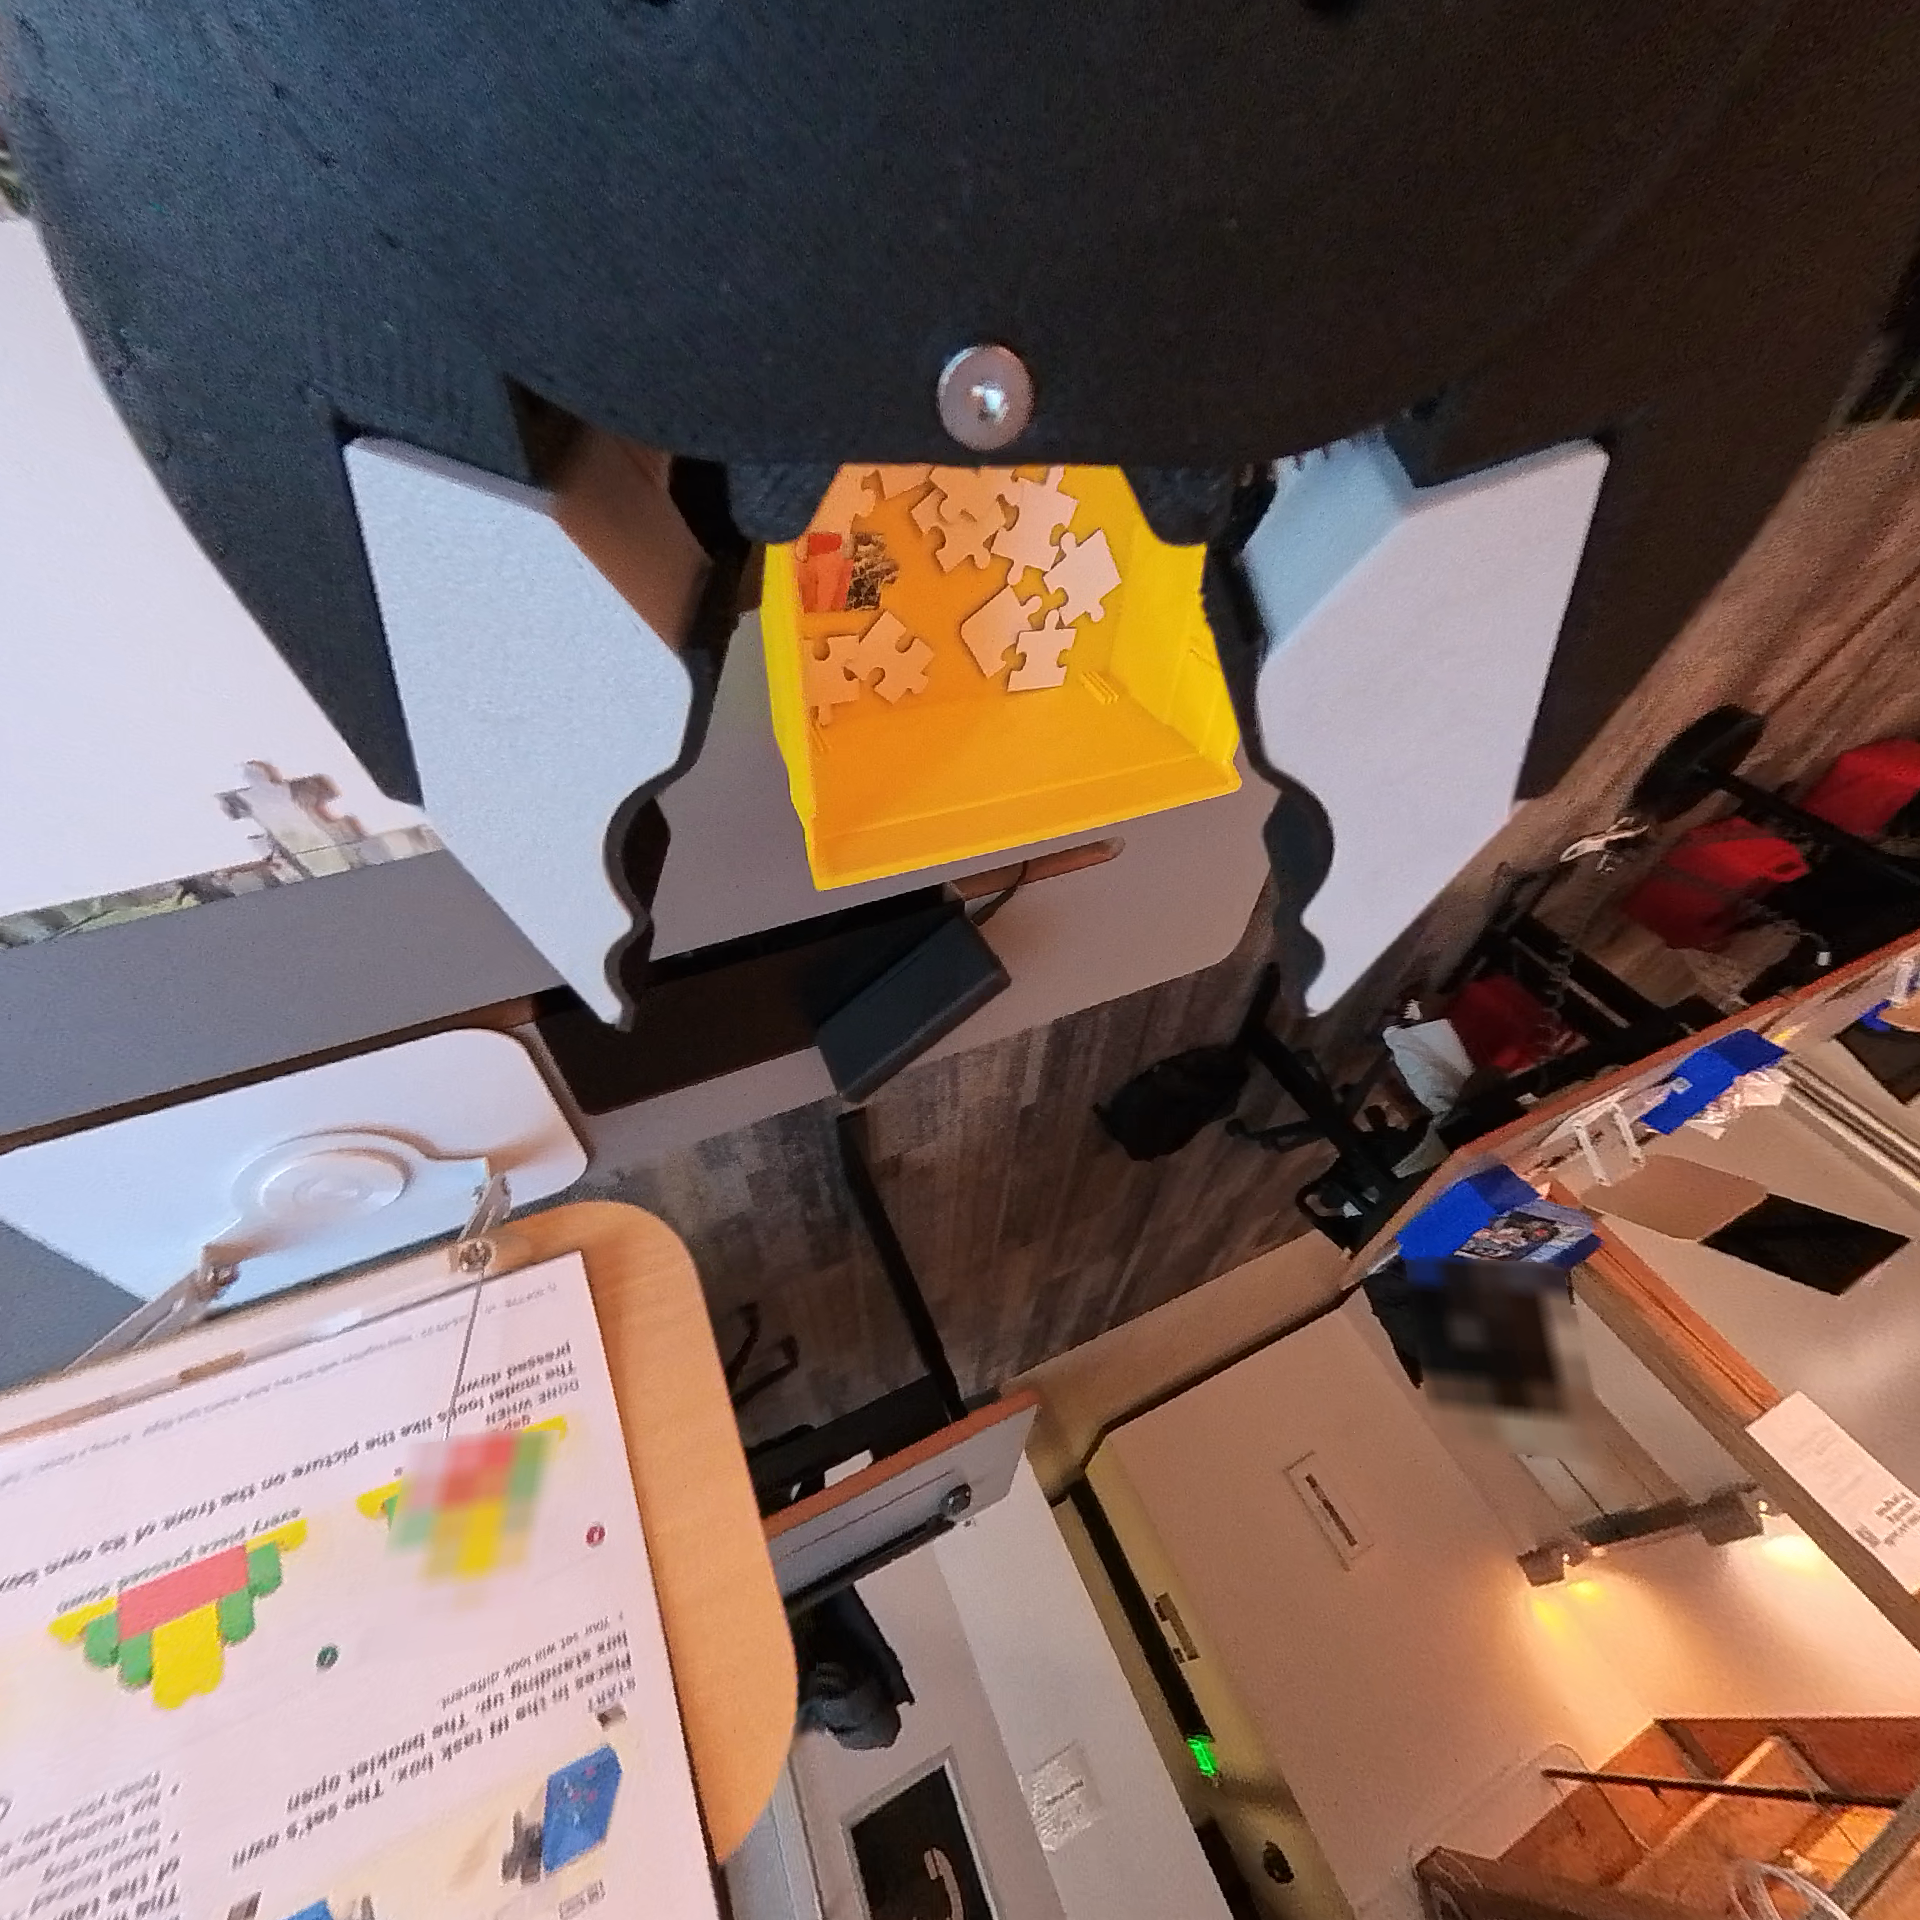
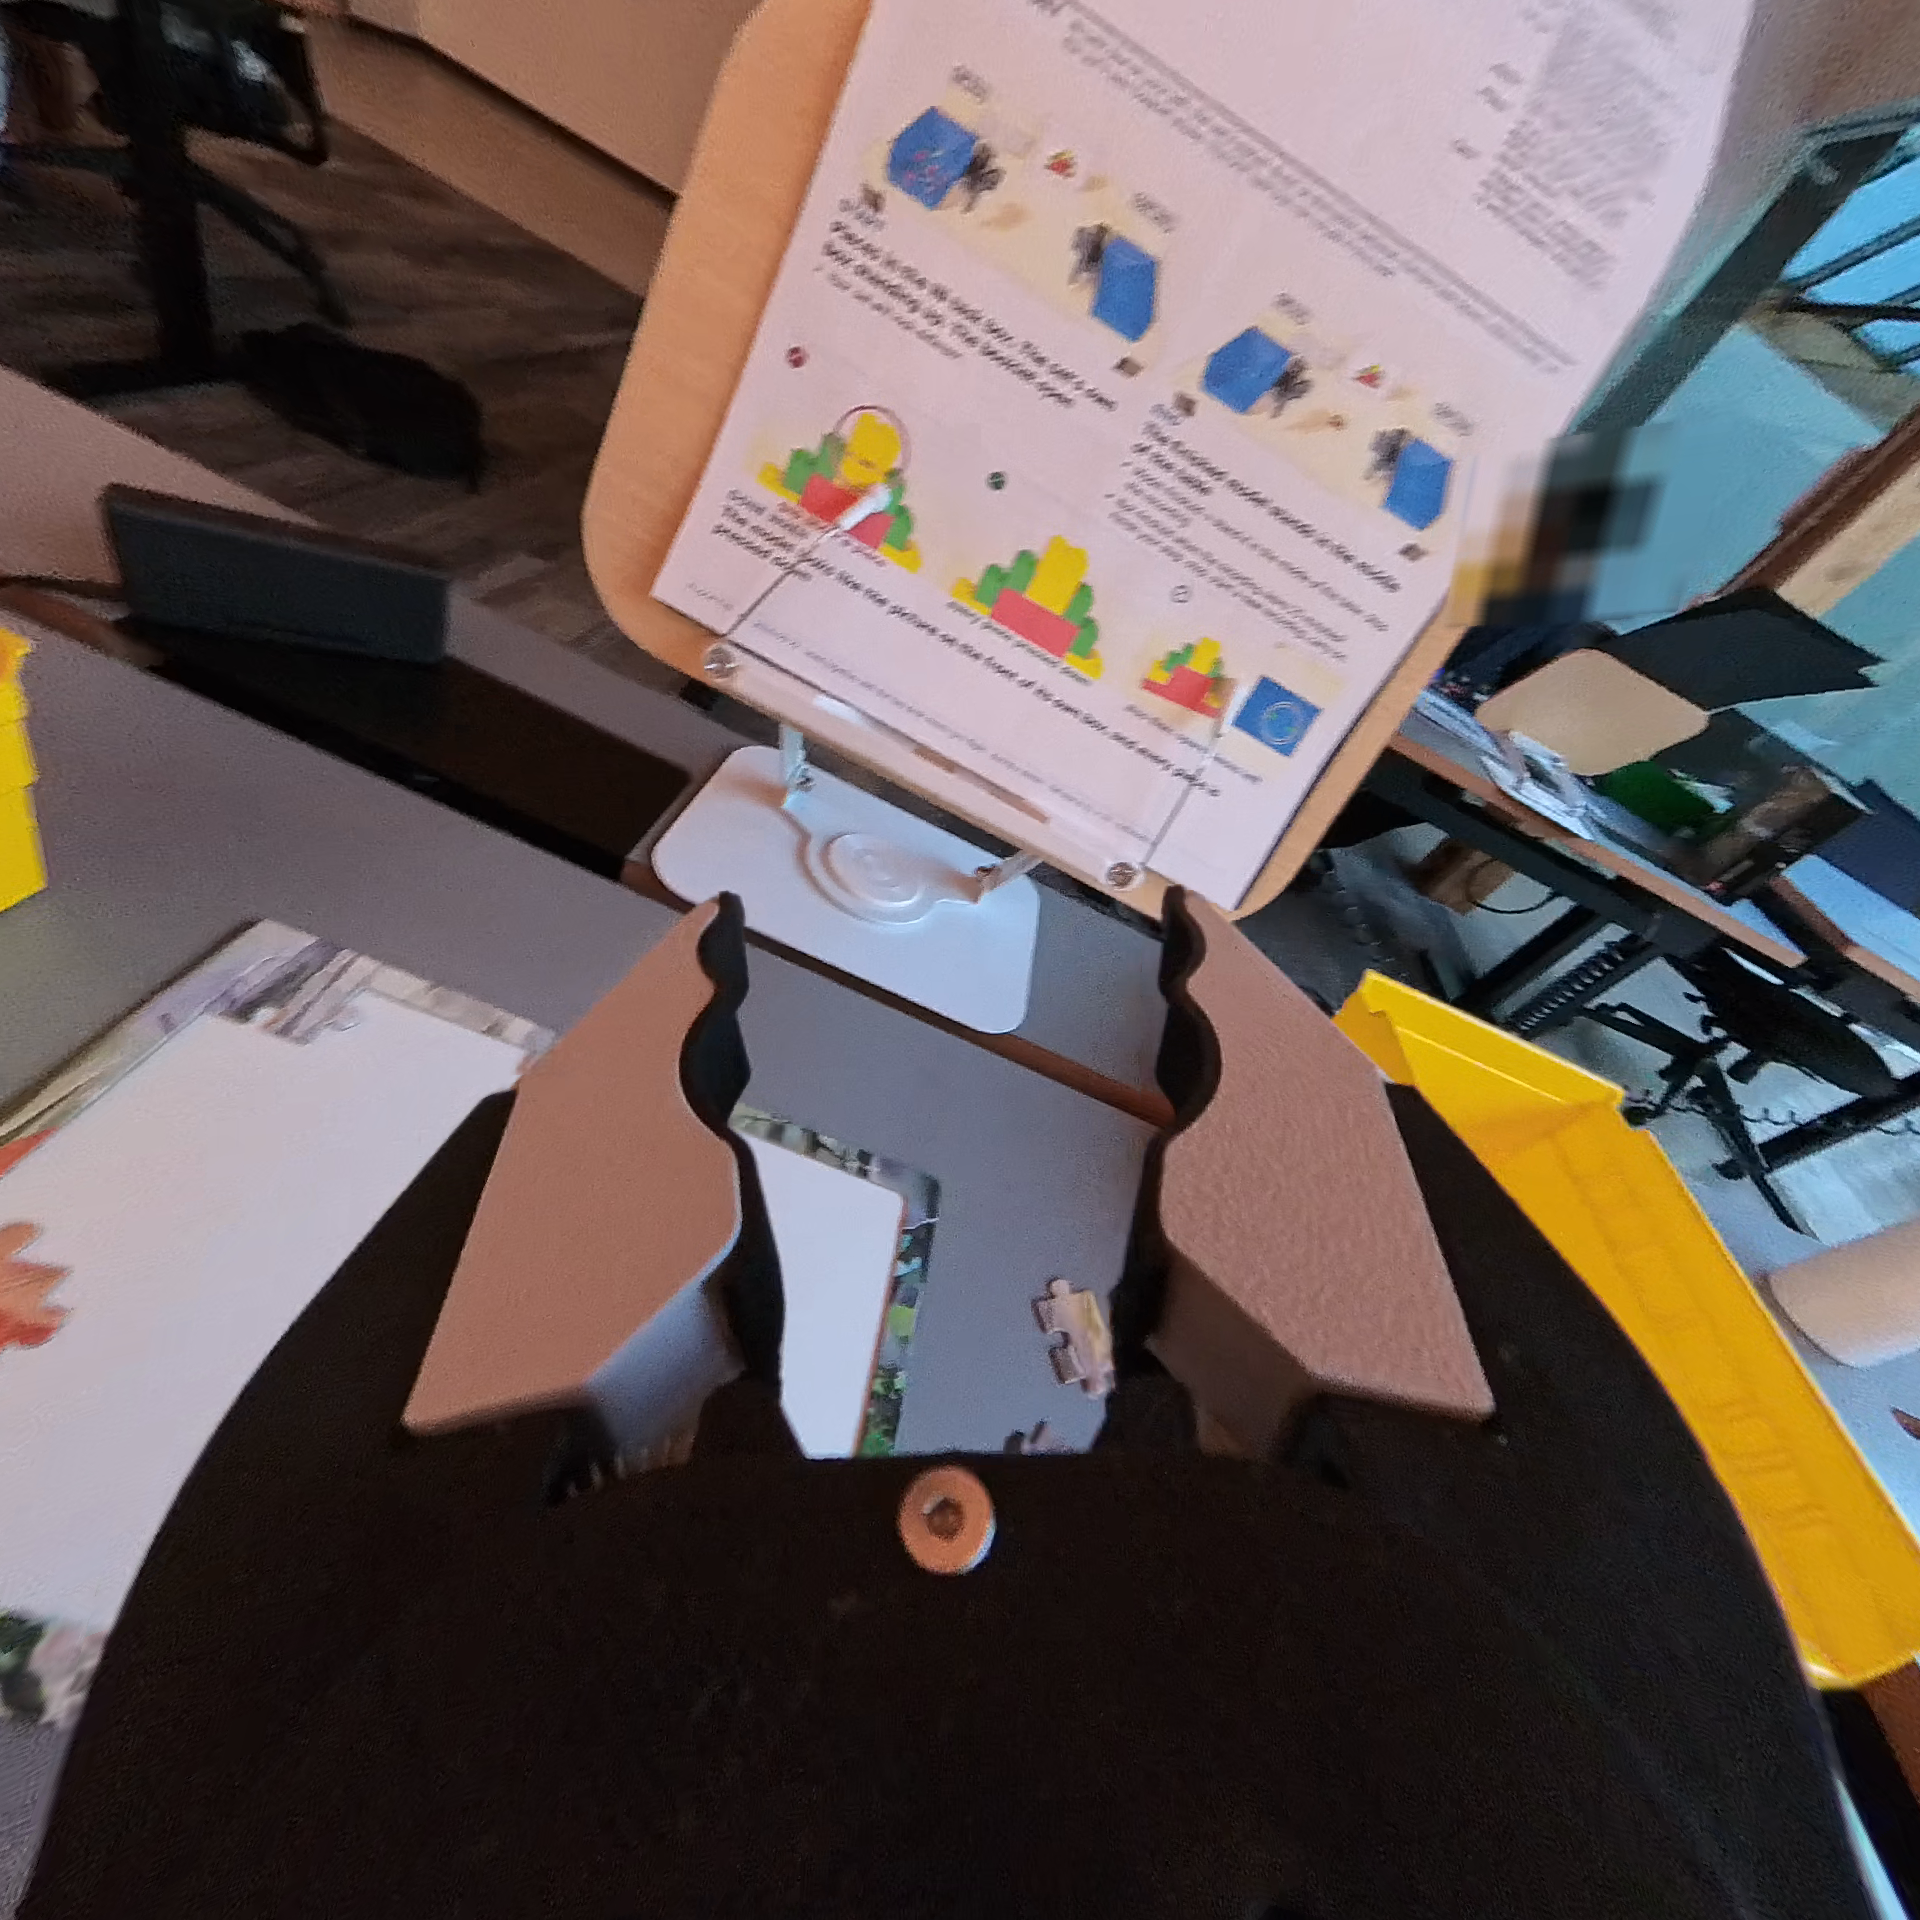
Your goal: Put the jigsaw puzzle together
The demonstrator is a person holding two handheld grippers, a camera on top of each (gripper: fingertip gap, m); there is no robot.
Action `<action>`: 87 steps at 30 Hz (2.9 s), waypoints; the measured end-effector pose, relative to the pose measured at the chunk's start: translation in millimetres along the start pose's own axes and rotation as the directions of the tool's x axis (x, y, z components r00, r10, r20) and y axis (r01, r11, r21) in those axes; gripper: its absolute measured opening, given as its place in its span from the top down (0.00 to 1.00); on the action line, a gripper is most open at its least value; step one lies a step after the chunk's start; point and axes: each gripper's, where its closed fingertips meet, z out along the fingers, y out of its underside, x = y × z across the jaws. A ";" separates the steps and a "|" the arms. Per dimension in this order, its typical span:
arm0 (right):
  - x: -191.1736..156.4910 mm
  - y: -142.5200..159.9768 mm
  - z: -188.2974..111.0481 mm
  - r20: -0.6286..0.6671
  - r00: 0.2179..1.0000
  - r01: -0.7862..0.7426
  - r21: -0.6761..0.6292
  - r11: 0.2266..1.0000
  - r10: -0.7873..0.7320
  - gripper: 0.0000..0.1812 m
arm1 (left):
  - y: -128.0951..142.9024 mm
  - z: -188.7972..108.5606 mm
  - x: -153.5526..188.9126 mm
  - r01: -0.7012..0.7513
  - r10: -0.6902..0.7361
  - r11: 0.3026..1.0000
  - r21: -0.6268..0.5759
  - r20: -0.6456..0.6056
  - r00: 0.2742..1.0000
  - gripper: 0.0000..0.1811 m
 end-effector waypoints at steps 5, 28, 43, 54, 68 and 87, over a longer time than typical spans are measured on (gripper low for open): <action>32.4 3.6 2.3 -0.097 0.995 -0.036 0.007 0.999 0.037 0.55 | -15.0 -17.9 -32.4 0.052 -0.055 0.997 0.062 0.043 0.998 0.36; 85.5 -48.7 -44.2 -0.048 0.947 -0.283 0.338 0.898 0.316 0.63 | -29.9 -57.0 -108.6 0.019 -0.060 0.990 0.142 0.292 0.954 0.39; 49.1 -73.9 -64.9 0.008 0.978 -0.200 0.350 0.915 0.211 0.64 | -26.3 -56.3 -114.3 -0.007 -0.033 0.993 0.118 0.331 0.943 0.39; 44.5 -57.4 -46.5 0.009 0.981 -0.187 0.271 0.944 0.192 0.64 | -22.9 -53.0 -114.2 -0.001 -0.032 0.995 0.101 0.323 0.946 0.39; 44.2 -36.4 -28.4 0.008 0.985 -0.171 0.168 0.971 0.172 0.63 | -13.9 -45.4 -115.6 0.020 -0.039 0.998 0.065 0.307 0.951 0.39; 50.0 -9.8 -8.8 -0.050 0.987 -0.149 0.056 0.987 0.152 0.62 | -4.5 -35.8 -113.2 0.053 -0.060 0.998 0.034 0.265 0.962 0.39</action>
